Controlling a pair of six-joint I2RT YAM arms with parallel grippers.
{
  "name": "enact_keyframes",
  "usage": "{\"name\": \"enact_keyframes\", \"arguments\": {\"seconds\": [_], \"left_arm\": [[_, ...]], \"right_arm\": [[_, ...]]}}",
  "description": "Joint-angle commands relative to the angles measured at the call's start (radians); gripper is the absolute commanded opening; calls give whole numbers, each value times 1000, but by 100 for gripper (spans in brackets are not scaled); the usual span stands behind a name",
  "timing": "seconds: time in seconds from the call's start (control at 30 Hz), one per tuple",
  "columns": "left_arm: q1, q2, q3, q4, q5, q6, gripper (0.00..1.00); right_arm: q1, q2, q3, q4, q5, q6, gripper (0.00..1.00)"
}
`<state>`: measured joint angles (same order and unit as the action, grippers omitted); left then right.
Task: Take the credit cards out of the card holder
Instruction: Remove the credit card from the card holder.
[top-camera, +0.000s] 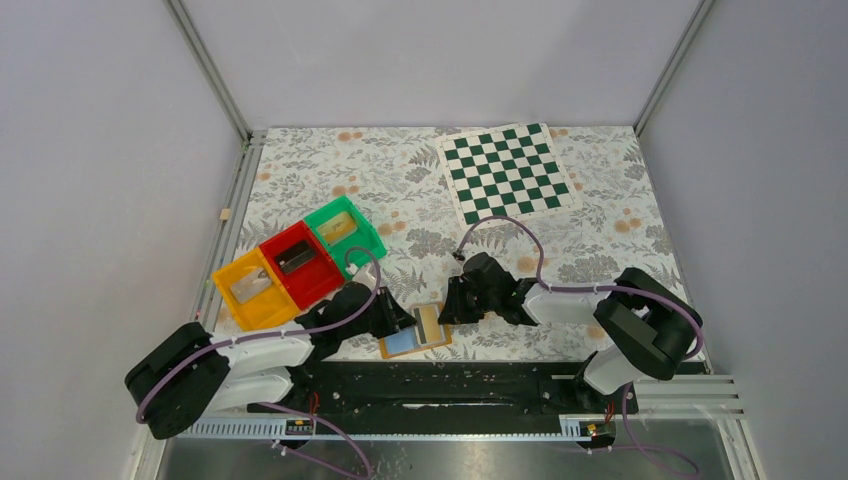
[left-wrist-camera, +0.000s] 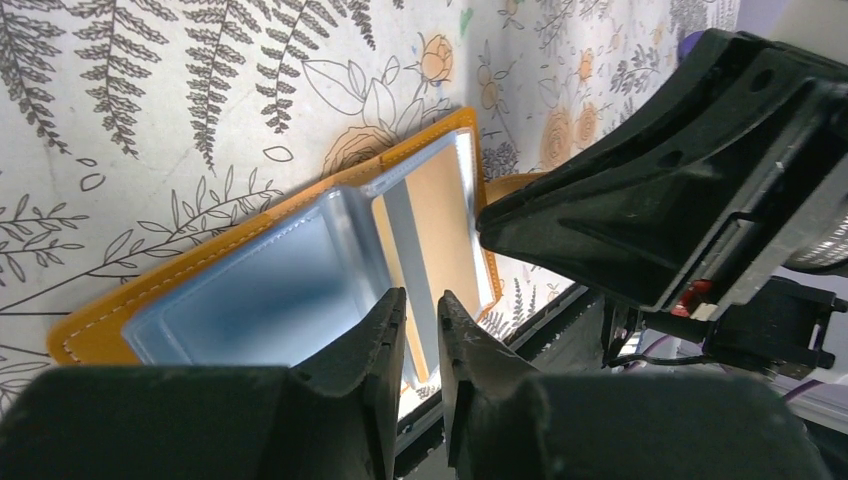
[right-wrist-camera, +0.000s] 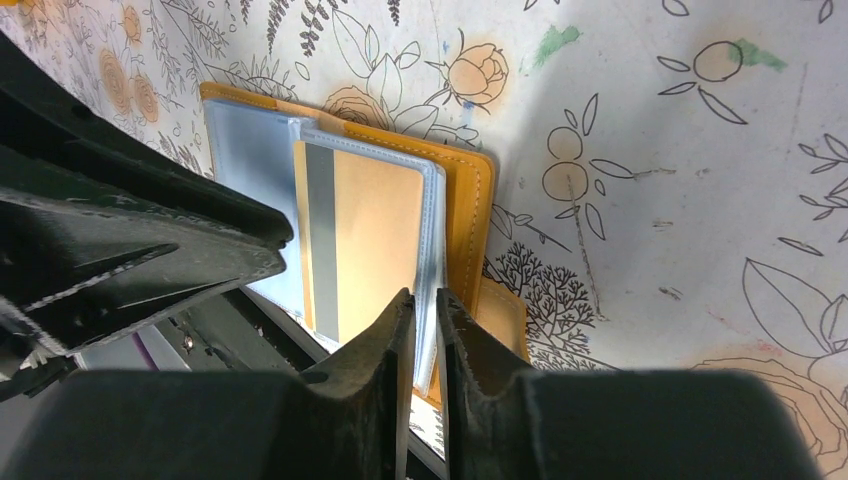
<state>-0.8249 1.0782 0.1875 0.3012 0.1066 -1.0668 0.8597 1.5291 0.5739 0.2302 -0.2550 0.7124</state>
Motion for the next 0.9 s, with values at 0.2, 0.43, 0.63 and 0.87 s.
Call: {"name": "enact_keyframes", "arguments": {"seconds": [0.2, 0.43, 0.63, 0.87], "left_arm": [[-10, 30, 11, 47, -19, 19, 28], [-18, 60, -3, 90, -31, 9, 32], [-31, 108, -7, 177, -14, -8, 26], [-37, 94, -6, 188, -11, -9, 22]], "right_arm": [[9, 20, 0, 7, 1, -5, 20], [8, 28, -4, 37, -22, 6, 18], [9, 37, -20, 72, -41, 21, 17], [9, 53, -34, 130, -83, 43, 15]]}}
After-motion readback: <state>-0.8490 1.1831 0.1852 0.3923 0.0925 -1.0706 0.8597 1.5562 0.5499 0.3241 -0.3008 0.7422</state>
